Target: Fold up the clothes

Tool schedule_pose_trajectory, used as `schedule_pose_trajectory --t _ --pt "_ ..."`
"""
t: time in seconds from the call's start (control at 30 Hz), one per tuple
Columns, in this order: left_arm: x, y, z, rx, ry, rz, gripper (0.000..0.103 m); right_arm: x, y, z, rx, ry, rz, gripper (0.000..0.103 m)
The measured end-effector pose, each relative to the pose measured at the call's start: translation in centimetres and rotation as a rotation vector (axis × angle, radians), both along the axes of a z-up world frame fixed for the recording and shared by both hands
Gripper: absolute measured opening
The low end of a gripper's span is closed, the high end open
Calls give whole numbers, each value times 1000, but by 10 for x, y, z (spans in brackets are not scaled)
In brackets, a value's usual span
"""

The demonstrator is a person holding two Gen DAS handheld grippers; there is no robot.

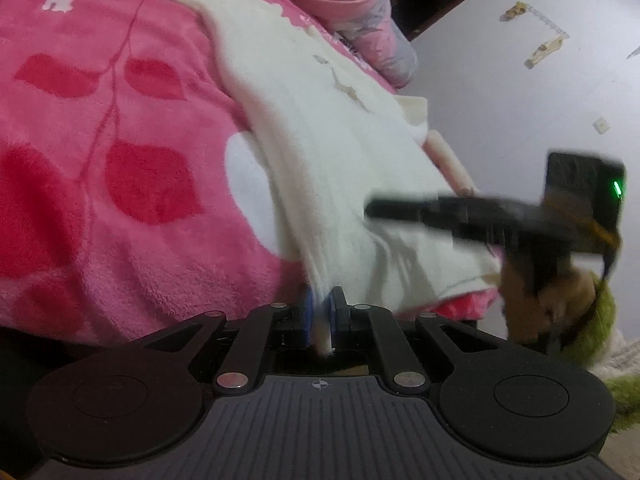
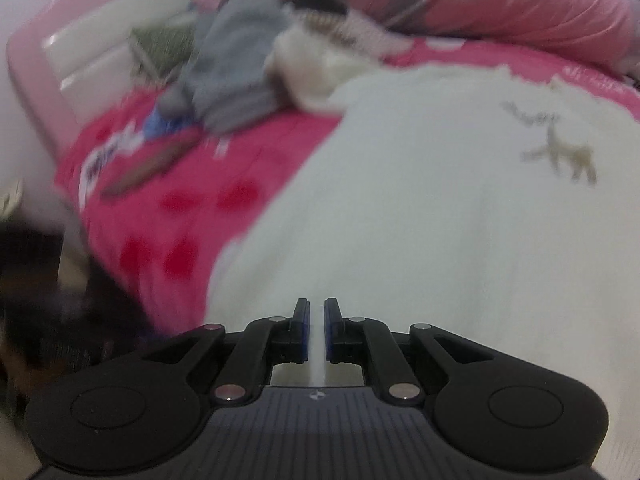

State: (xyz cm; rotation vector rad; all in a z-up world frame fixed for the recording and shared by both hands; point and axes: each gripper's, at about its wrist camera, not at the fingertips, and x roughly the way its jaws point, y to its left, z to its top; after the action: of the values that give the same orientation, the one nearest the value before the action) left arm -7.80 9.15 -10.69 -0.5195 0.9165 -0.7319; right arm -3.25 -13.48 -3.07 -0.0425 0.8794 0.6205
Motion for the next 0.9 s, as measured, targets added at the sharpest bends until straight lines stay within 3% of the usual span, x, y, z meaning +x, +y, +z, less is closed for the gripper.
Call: schedule_pose_trajectory --t 0.1,0.2,0.27,0.37,0.43,0.5,0.6,0.67,0.73,0.8,0.9 --pt "-6 4 2 -1 -15 5 7 31 19 3 46 -70 -23 8" --pt "-8 4 1 -5 -25 16 7 45 45 -17 36 -29 46 8" --pt "-8 6 -3 -23 -21 26 8 28 61 -32 -9 2 126 8" --pt "-9 12 -8 -49 -4 33 8 -14 62 -30 -109 -56 243 8" --pt "-8 19 -9 -53 11 36 8 -19 52 -24 -88 57 292 7" --pt "-9 29 -5 -48 10 35 8 -10 46 -14 -69 109 310 7" --pt "-12 41 11 -20 -35 47 8 21 52 6 -23 23 224 7" --pt "-13 44 22 -8 -73 73 8 55 56 7 40 -4 119 7" --pt "-11 48 32 -11 -104 106 9 84 64 -8 41 14 32 7" --pt "-8 51 37 -19 -121 133 12 83 73 -32 -9 58 25 8" --pt "3 52 40 -32 -146 157 16 31 65 -38 -11 -33 69 8"
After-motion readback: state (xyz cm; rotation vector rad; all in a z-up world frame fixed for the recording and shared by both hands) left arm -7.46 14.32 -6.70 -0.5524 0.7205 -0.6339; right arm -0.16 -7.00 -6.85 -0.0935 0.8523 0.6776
